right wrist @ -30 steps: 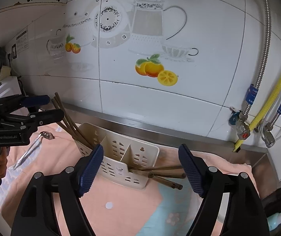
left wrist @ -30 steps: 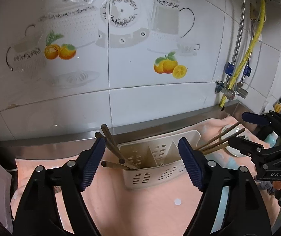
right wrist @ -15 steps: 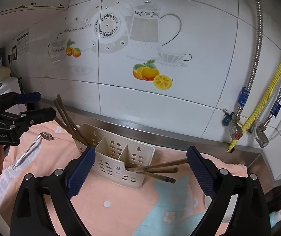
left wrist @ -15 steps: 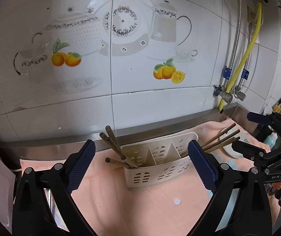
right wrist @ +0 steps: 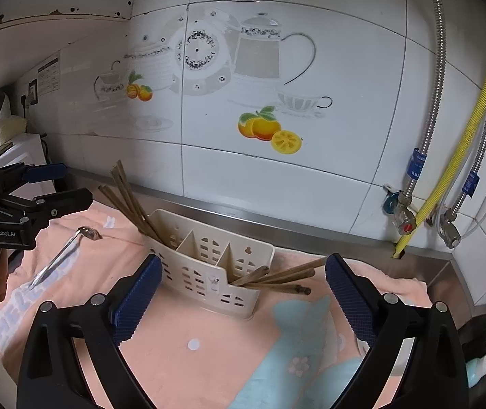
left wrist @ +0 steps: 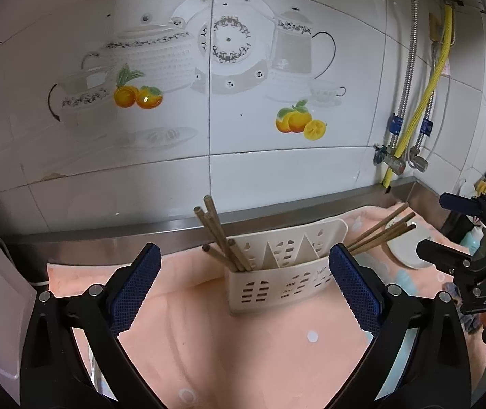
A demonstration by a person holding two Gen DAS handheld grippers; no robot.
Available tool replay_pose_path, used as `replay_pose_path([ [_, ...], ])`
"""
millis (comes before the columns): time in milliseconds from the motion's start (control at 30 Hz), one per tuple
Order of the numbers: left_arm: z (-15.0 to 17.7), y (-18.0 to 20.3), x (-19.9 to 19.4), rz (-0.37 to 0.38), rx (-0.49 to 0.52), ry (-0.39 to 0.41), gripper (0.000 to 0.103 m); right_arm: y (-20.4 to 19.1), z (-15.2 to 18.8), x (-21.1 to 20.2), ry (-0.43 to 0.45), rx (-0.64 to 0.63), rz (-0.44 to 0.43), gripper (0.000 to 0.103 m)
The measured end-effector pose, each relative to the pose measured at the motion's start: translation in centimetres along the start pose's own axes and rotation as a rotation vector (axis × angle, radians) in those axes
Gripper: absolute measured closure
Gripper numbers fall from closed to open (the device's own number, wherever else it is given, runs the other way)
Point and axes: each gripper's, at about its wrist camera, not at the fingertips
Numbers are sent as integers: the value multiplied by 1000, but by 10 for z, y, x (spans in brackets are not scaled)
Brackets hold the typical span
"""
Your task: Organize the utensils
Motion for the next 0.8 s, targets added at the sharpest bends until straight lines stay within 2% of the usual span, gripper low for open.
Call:
replay_pose_path([
  [800,42,-5,-42,-57,24,27,5,-29,30,-36,22,11,-27,8],
])
Point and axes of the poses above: each gripper's, at about its wrist camera, not at the fingertips, and x roughly the way its jaws point, y to its right, z to its underside, and after that the axes turned 4 degrees about -x, right-handed
